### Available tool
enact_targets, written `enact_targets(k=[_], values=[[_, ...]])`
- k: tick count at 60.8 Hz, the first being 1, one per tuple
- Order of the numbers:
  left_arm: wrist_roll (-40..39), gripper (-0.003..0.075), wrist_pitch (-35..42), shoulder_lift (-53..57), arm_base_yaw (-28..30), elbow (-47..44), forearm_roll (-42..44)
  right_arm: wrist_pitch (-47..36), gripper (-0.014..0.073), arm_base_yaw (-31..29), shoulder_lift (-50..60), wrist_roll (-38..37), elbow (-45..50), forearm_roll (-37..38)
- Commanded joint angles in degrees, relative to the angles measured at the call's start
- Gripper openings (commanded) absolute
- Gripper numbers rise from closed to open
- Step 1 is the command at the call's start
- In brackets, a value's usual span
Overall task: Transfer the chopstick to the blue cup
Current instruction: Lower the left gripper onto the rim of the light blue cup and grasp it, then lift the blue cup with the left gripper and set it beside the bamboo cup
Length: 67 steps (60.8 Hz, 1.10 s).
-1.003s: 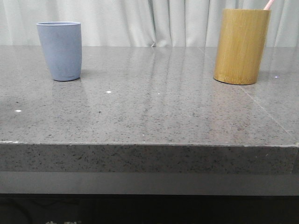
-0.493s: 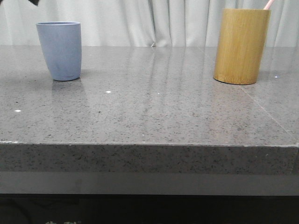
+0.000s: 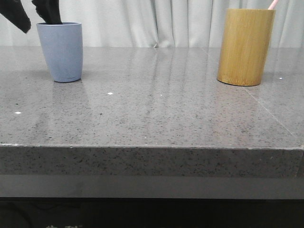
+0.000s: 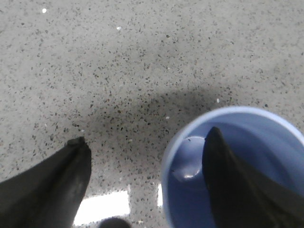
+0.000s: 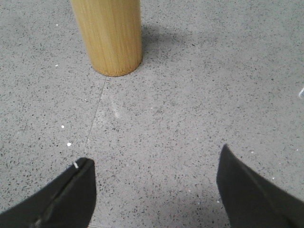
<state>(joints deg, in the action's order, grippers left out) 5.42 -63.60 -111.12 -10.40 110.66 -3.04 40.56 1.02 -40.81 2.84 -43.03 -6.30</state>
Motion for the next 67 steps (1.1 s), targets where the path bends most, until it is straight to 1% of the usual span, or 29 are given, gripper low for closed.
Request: enact_targets(k=[1,21,31,33,39,48,59,67], values=[[-0.5,0.0444,0.0,1.4,-0.3,4.1,-0.5,-3.5,0.0549,-0.1,-0.2,-0.1,-1.9,0.0],[-0.5,0.0106,-3.7,0.5,-0.3,5.2,-0.5,-3.5,0.0549,-0.1,-0.2,-0.1,-1.9,0.0],[-0.5,-0.0008,-4.0,0.5,-1.4,6.1,-0.6,-3.5,0.0549,-0.1,-0.2,-0.1,-1.9,0.0],[-0.3,-0.0019,-4.1,0.5,-2.0,6.9,-0.6,-3.5,0.0549,-0.1,-0.2,-0.1,-1.9,0.0],[-0.2,-0.0019,-4.4,0.5,-4.0,9.0,-1.0,-3.5,0.0549,-0.1,-0.2,-0.1,-1.9,0.0],[-0.2,-0.0019,-5.0,0.1,-9.1,13.7,-1.0,-3.5,0.0549,-0.1,-0.2,-0.1,-1.9,0.0],[-0.2,-0.0019,-6.9,-3.5,-14.8,21.0,-1.0,-3.6,0.0549,-0.1,-0.2,-0.1,-1.9,0.0],[-0.2,-0.0019,-7.5,-6.1,-18.1,24.3,-1.0,-3.6,0.0549,-0.1,-0.2,-0.1,-1.9,0.0]])
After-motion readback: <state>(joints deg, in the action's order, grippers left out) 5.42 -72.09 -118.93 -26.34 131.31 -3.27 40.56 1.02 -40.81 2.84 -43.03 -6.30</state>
